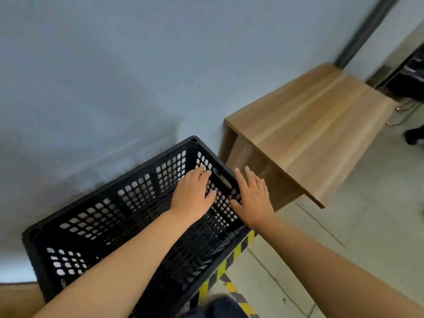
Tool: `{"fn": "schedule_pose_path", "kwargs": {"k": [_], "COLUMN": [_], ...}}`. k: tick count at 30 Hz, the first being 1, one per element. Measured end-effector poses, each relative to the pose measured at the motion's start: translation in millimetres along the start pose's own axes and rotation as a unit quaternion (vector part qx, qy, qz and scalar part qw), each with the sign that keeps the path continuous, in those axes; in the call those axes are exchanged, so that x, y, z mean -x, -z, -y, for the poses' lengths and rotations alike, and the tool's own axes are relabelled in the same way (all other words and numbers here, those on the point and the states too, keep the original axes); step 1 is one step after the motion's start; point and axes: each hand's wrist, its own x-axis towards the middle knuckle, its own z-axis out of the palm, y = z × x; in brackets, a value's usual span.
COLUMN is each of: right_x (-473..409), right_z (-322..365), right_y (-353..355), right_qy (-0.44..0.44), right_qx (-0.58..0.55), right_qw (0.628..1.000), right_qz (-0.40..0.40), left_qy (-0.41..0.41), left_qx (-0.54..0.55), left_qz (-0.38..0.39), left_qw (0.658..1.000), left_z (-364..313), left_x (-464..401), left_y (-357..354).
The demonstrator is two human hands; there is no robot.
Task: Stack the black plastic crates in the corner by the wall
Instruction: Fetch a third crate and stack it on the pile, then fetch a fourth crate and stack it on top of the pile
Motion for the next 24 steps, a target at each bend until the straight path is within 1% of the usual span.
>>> {"fn": "schedule_pose_path", "kwargs": {"k": [3,6,12,16,20,24], "right_x": [43,88,193,283,389,499], "right_z": [-43,-87,-181,-252,-324,-385], "right_y": [11,15,14,12,9,0], "right_qy": [-0.083,-0.167,-0.286,-0.363,-0.435,-0.512], "right_qx": [-0.014,-0.026,-0.062,-0.078,-0.083,-0.092], "right_qw": [0.996,0.985,0.955,0.925,0.892,0.850], "right_qz": [-0.017,-0.019,-0.054,-0.082,-0.086,-0.080], "left_qy": [-0.074,-0.155,-0.249,-0.316,-0.365,-0.402], "left_qx": [0.020,0.006,-0.023,-0.034,-0.023,-0.013], "left_qz": [0.040,0.084,0.158,0.197,0.240,0.263], "left_qw": [0.996,0.984,0.955,0.928,0.899,0.877], "left_z": [-48,-103,-226,-323,-426,-520], "left_x": [-5,-6,15,47,93,147], "left_y": [-19,-41,-94,-142,-198,-255]}}
